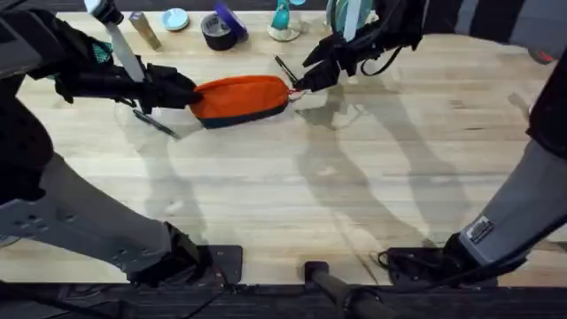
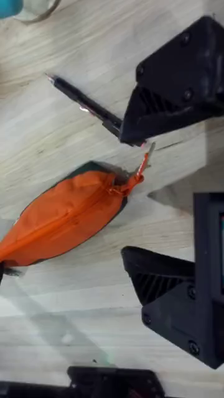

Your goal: Unzip the bag, pick up the pens from the table one at a time and place them inside, then zip the bag closed.

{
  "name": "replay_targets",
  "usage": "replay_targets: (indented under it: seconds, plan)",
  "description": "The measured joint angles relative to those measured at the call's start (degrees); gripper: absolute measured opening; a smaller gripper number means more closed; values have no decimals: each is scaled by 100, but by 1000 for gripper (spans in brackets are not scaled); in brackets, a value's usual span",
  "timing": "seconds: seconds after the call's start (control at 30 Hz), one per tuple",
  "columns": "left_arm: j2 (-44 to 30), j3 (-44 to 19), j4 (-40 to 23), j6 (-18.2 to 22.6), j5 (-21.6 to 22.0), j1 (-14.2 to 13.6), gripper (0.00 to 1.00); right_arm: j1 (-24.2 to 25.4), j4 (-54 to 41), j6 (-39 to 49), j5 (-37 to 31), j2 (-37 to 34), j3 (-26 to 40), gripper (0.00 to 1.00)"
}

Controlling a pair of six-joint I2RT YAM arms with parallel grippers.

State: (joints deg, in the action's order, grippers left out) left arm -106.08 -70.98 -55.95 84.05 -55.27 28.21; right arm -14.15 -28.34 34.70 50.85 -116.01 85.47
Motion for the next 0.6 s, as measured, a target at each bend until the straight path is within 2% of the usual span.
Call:
replay_targets:
  seconds: [0.37,0.6]
  plan:
    - [0,0,-22,0,1,0,42,-47,2,139,-1,-446,0,995]
    - [0,0,-22,0,2,0,42,-148,9,202,-2,-490,2,995]
